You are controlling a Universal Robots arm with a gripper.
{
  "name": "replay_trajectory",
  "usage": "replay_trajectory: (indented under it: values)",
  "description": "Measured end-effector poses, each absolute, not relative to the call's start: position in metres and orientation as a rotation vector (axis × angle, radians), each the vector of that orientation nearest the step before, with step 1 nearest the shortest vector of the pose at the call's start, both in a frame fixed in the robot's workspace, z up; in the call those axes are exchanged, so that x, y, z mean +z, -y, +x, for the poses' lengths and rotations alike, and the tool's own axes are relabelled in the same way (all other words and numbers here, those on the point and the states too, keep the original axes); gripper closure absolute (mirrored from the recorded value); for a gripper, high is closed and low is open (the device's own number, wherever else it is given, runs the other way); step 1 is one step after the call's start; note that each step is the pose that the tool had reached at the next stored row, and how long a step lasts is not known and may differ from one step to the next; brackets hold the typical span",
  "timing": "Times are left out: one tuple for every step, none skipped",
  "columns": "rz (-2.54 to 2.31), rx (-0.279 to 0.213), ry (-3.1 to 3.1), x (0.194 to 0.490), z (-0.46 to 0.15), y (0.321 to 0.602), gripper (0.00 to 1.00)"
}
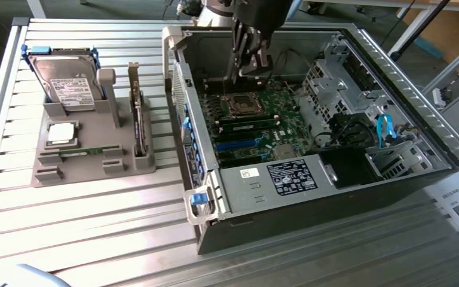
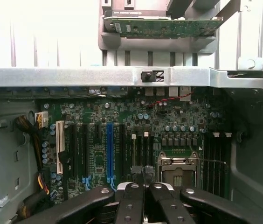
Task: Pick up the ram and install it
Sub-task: 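Press down the ram until it locks into place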
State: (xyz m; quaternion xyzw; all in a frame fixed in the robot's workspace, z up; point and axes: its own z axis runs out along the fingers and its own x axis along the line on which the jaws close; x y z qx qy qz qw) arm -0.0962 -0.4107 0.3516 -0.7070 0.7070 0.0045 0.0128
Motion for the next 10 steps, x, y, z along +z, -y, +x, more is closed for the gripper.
replay_trajectory:
  values:
    - [-2.204, 0.014, -2.203, 0.352, -0.096, 0.411, 0.90]
    - [-2.204, 0.014, -2.203, 0.352, -0.094, 0.411, 0.90]
    - [-2.204, 0.014, -2.204, 0.352, -0.092, 0.411, 0.90]
    - [-2.203, 0.014, -2.204, 0.352, -0.089, 0.411, 0.90]
    - [-2.204, 0.014, -2.203, 0.352, -0.086, 0.411, 0.90]
    - [-2.204, 0.014, -2.203, 0.352, -0.083, 0.411, 0.90]
    - [-2.204, 0.014, -2.203, 0.352, -0.081, 0.411, 0.90]
    - [-2.204, 0.014, -2.203, 0.352, -0.078, 0.411, 0.90]
    - [-2.203, 0.014, -2.204, 0.352, -0.075, 0.411, 0.90]
    - [-2.204, 0.014, -2.204, 0.352, -0.072, 0.411, 0.90]
